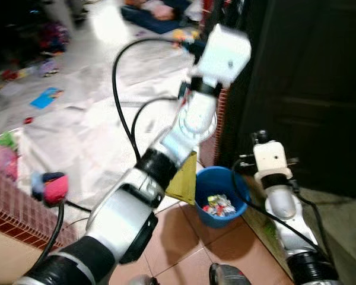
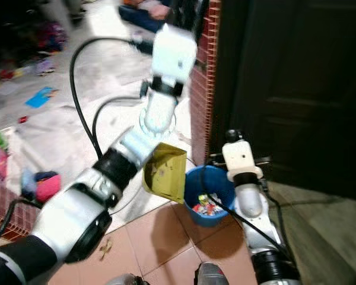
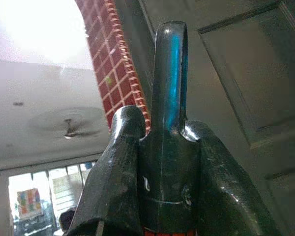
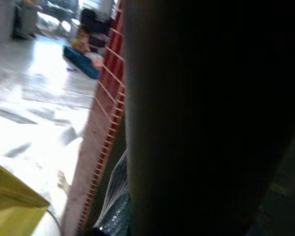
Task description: Sweep floor
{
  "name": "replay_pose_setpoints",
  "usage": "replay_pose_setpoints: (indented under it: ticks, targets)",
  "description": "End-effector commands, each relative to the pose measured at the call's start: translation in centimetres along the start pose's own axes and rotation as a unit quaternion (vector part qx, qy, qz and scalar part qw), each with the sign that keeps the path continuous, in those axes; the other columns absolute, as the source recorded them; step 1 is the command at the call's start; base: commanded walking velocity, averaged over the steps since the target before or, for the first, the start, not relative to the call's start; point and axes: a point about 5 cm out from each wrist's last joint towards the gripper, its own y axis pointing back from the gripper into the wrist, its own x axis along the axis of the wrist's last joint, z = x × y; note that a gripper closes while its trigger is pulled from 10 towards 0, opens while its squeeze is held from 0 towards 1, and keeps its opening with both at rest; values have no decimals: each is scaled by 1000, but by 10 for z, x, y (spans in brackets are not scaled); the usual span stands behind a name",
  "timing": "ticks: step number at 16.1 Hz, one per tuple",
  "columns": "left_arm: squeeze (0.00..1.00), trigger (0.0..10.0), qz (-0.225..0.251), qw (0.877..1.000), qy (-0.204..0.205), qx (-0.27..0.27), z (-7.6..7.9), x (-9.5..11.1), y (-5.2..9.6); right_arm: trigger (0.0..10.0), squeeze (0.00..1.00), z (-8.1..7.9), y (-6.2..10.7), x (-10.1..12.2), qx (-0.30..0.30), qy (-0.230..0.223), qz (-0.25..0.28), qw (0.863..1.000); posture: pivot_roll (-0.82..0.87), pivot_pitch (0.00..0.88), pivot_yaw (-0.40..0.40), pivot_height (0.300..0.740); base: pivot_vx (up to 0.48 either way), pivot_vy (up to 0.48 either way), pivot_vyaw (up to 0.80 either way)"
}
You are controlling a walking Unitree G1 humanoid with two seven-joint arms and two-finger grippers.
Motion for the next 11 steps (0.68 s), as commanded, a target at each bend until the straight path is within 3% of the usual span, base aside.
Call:
replay_pose_setpoints:
  ticks: [1, 11]
  targets:
    - [0, 10000, 28, 997, 60, 47, 9, 25, -19, 10000, 0, -4, -8, 12, 6, 2, 26, 1000, -147, 0, 79, 740, 0, 0, 0]
    - [0, 10000, 33, 995, 43, 83, -8, 24, -32, 10000, 0, -9, -6, 14, 15, 15, 34, 999, -165, 0, 83, 740, 0, 0, 0]
